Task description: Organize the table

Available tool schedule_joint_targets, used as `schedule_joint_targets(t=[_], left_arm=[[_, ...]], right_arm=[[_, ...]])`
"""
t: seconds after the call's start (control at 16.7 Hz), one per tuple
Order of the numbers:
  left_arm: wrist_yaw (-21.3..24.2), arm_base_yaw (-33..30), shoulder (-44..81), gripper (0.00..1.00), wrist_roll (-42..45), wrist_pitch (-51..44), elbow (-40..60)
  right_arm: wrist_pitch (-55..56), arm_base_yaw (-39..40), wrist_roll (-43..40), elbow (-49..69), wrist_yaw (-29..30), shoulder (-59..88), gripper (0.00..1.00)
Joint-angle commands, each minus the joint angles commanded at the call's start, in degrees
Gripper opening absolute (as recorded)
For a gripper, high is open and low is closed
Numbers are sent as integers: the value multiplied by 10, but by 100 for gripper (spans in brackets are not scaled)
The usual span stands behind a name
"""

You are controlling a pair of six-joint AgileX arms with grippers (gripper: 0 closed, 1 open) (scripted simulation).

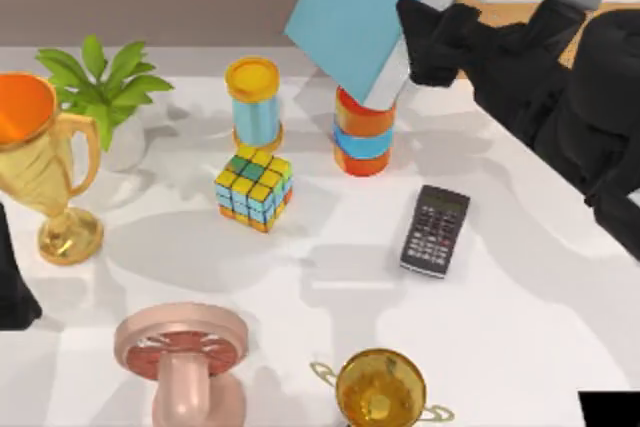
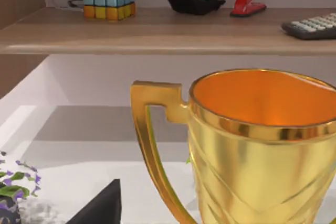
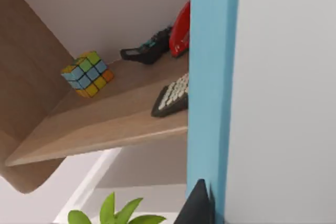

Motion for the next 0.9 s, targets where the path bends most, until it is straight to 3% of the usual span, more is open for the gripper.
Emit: schedule_joint_targets(t=[0.42, 0.9], left_arm=[[0, 0, 0, 100, 0, 0, 0], [0, 0, 0, 100, 0, 0, 0]], right_arm=[[1, -173, 170, -137, -163, -68, 0], [-40, -467, 372, -89, -241, 14, 0]])
